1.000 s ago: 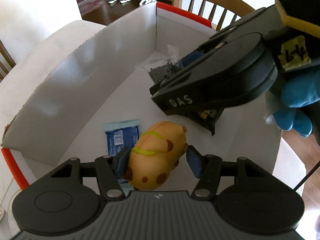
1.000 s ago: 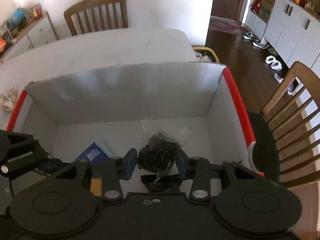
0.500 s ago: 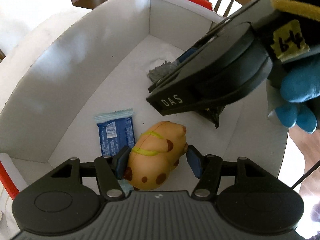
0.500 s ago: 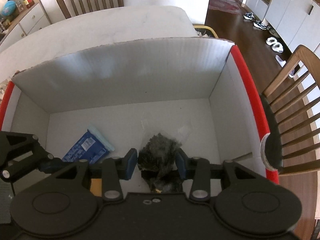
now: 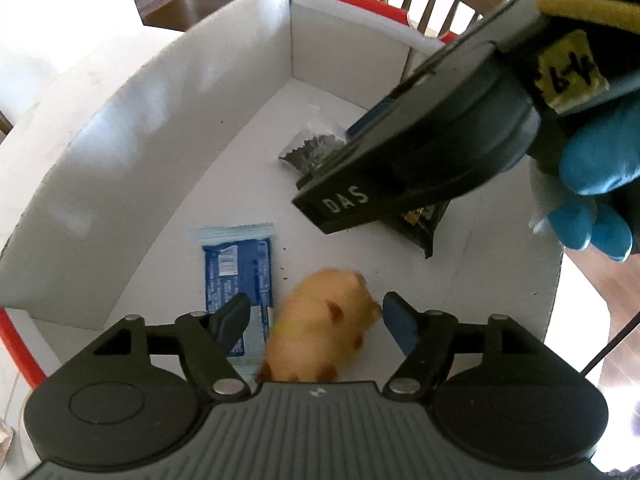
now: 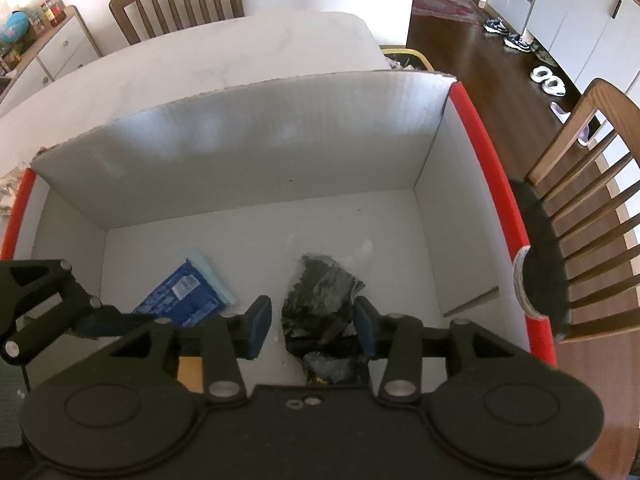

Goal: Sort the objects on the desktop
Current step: 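Lower the seed bag with the right tool and open it while the left tool releases the yellow toy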

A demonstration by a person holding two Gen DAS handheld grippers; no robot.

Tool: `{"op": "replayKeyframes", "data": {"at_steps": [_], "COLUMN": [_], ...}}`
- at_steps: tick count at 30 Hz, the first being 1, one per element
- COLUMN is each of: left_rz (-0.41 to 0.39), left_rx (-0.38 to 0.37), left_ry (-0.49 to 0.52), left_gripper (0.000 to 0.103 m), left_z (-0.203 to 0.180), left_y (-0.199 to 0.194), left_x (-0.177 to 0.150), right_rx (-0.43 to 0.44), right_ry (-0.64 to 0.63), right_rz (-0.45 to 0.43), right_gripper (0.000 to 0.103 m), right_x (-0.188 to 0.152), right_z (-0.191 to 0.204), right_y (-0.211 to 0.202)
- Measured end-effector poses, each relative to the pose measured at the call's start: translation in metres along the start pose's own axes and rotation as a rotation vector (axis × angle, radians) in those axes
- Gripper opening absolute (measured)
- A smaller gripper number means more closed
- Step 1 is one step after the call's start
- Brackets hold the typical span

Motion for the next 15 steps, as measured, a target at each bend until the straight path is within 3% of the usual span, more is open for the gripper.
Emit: {"op": "replayKeyframes", "data": {"at_steps": [4, 10, 15], "left_rz": [-0.027, -0.071, -0.115], "left_rx": [-0.002, -0.007, -0.009], "left_ry": [-0.015, -0.047, -0.049], "left_gripper": [0.073, 0.073, 0.073], "left_z": [0.003, 0.016, 0.005], "left_y": [-0.01, -0.032, -0.045], "left_x": [-0.002, -0.008, -0.008], "right_rx": [0.014, 0.03, 0.036], "right_ry": [0.012, 0.023, 0.031], "right_rz": [-0.027, -0.07, -0.097], "right_gripper": [0.053, 0.054, 0.054], "right_x": [0.0, -0.001, -0.004], "right_z": [0.0, -0.003, -0.004], "right_y": [-0.012, -0.033, -0.05]}}
Point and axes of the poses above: each gripper's, at about its wrist camera, not at the fingertips, and y roughly the way its jaws point, z to its left, x to its top, the point moved 6 cm from there along y, roughly the way its jaws point, and after that the axes turned 3 degrees about -z, right-handed, at the moved point
